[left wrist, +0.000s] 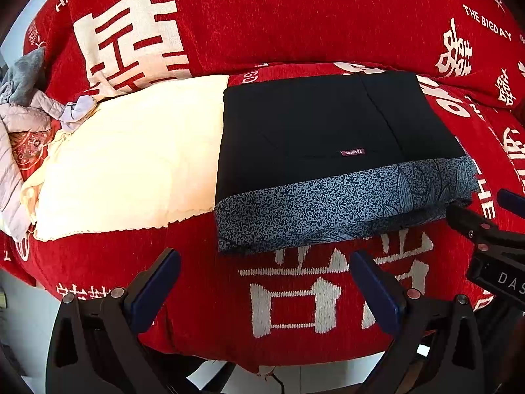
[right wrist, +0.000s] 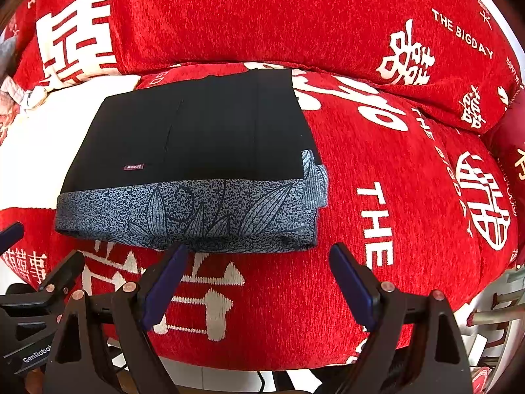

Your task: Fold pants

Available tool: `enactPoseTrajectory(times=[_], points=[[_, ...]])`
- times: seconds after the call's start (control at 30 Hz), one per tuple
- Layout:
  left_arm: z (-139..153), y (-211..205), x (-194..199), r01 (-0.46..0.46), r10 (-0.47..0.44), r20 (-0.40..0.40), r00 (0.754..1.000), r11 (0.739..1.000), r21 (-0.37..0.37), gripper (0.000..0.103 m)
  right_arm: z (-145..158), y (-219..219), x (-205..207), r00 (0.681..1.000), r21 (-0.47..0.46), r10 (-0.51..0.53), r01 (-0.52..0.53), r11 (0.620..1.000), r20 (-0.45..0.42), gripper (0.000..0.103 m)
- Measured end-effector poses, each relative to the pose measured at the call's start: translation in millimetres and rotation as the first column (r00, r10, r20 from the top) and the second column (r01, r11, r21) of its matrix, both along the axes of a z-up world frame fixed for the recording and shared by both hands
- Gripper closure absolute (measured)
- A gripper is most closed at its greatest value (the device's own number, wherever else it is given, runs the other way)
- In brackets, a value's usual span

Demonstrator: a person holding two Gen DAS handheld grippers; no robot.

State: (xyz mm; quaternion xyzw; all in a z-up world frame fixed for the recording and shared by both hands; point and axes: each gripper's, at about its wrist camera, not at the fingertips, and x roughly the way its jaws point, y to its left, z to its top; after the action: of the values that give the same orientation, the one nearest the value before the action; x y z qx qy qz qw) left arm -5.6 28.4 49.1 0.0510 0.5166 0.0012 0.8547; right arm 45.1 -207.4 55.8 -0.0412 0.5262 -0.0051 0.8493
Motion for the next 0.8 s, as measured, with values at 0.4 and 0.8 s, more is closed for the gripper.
enactPoseTrajectory(times=[0.4,0.8], points=[[-3,9,4,-0.031,0.031,-0.019,0.999,0.999,0.007,0.000,-2,1,0,1.000,-0.001,0.005,-0.005,1.000,-0.002,0.013],[-6,13,7,-0.049,0.047,-0.039,0.998,0.998,-0.030,0.000,-1,3,3,1.000,-0.004,0.009,-0.009,1.000,0.004,0.013]])
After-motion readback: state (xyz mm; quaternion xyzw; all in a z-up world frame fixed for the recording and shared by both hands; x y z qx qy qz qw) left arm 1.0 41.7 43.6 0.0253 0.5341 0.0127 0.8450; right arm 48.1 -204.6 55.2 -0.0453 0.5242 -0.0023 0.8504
